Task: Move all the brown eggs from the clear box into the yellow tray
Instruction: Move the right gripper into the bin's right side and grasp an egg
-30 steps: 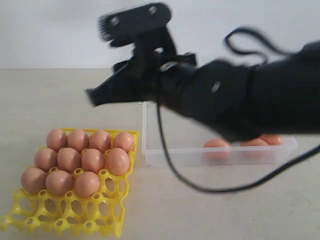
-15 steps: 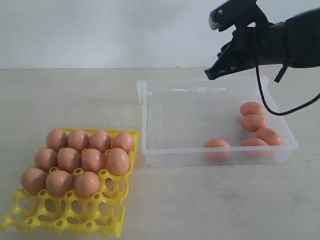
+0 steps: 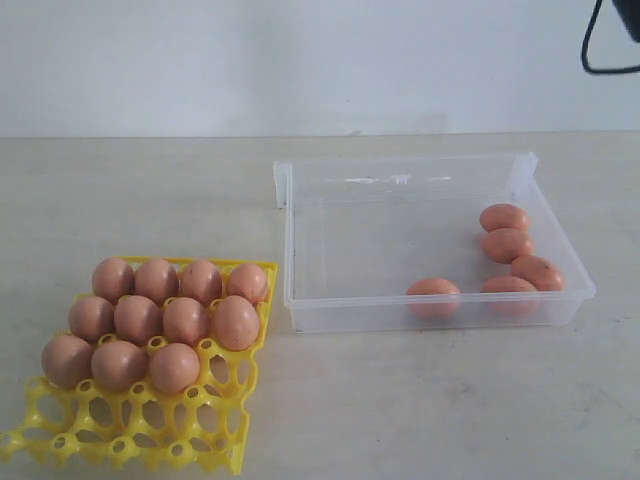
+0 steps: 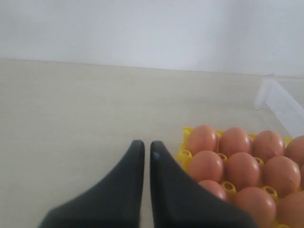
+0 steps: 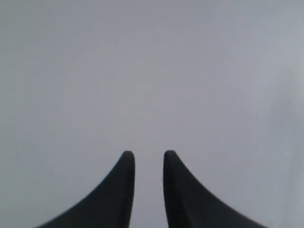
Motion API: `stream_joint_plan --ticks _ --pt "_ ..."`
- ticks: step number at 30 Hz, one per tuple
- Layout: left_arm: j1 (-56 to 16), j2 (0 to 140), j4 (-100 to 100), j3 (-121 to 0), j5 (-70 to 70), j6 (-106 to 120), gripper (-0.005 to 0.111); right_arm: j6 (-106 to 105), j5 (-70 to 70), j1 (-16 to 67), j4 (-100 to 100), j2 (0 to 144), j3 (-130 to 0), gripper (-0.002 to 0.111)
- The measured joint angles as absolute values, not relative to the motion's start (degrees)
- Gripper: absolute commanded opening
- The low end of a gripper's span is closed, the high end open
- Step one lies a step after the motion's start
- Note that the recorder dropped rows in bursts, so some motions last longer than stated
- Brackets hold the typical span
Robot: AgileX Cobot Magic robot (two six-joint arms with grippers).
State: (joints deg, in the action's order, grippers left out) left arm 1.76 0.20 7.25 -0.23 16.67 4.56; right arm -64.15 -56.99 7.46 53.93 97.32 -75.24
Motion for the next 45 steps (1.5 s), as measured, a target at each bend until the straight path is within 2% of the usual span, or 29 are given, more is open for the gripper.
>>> stream_joint_plan --ticks 3,9,10,12,14,16,17,19,20,22,27,33,45 --pt "1.8 0.2 7.2 -0.2 16.7 4.6 0.004 -59.6 -43.8 7.5 49.5 94.2 -76.9 0.000" --pt "1.8 0.2 7.2 -0.2 16.7 4.6 0.004 -55.6 10.2 9.0 34.2 86.4 -77.3 0.000" --pt "1.8 0.2 7.2 -0.2 16.7 4.6 0.004 -54.4 25.6 9.3 31.7 85.8 -77.3 0.000" --pt "1.8 0.2 7.2 -0.2 16.7 4.6 0.004 -49.8 43.9 9.4 26.4 87.4 -77.3 0.000" --pt "1.8 0.2 7.2 -0.2 16.7 4.6 0.004 -44.6 55.1 9.4 18.4 92.9 -77.3 0.000" --pt "1.8 0.2 7.2 -0.2 16.7 4.6 0.004 -40.5 55.5 9.3 9.6 100.1 -77.3 0.000" --pt "1.8 0.2 7.2 -0.2 16.7 4.6 0.004 -40.4 54.3 9.3 7.3 102.9 -77.3 0.005" --pt "1.8 0.2 7.2 -0.2 16.7 4.6 0.004 -43.4 53.2 9.3 5.2 107.3 -77.1 0.025" --pt "1.8 0.2 7.2 -0.2 16.7 4.6 0.004 -44.2 53.3 9.3 5.2 107.4 -77.1 0.039" --pt "1.8 0.2 7.2 -0.2 16.7 4.6 0.004 -47.4 52.8 9.4 5.4 107.4 -77.1 0.050" --pt "1.8 0.2 7.2 -0.2 16.7 4.6 0.004 -55.5 45.9 13.2 5.4 107.4 -77.1 0.050" --pt "1.8 0.2 7.2 -0.2 16.7 4.6 0.004 -61.3 44.3 16.8 5.4 107.4 -77.1 0.050" --pt "1.8 0.2 7.2 -0.2 16.7 4.6 0.004 -59.1 44.6 17.1 5.2 111.7 -77.1 0.050"
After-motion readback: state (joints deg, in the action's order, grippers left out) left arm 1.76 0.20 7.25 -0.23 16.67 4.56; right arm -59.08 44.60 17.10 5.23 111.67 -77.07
